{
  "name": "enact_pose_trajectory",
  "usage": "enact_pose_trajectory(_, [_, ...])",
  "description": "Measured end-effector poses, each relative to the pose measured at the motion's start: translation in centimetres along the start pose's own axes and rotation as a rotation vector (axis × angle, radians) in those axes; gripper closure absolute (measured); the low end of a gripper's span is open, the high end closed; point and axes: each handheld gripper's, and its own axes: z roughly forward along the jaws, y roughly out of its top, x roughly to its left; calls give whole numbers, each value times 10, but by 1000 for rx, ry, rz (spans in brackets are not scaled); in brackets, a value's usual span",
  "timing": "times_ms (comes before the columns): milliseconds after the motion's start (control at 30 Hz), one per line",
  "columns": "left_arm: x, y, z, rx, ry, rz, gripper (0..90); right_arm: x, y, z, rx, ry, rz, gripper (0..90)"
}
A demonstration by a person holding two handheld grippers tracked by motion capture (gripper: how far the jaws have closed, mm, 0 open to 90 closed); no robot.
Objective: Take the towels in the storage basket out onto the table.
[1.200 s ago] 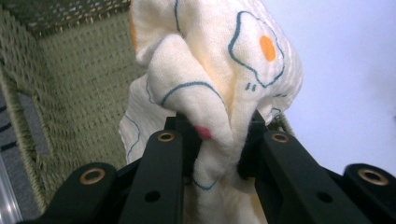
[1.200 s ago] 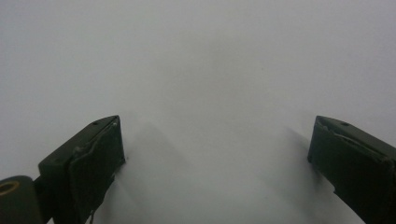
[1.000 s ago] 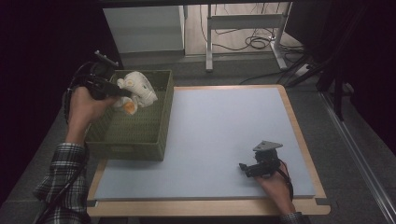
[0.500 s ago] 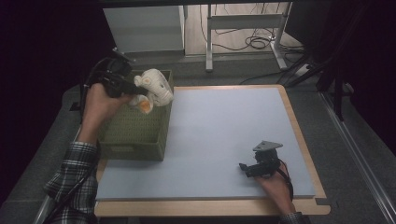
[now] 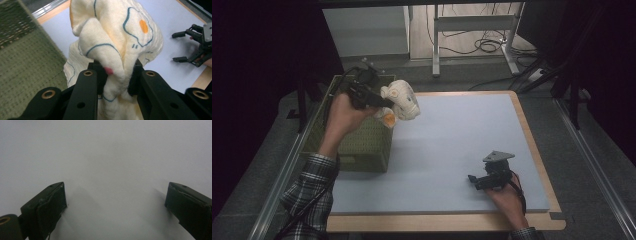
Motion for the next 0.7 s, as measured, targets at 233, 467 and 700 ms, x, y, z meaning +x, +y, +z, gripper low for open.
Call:
enact_pose_trajectory(233, [-16, 6, 23, 13, -33, 33, 757, 0, 0, 0, 1, 1, 1, 36])
enact_pose_trajectory(467, [-32, 11, 46, 12, -69, 59, 756, 0, 0, 0, 1, 1, 1, 36])
enact_pose_trajectory(700, [-48, 14, 75, 23, -95, 88, 755, 0, 0, 0, 2, 0, -3, 36])
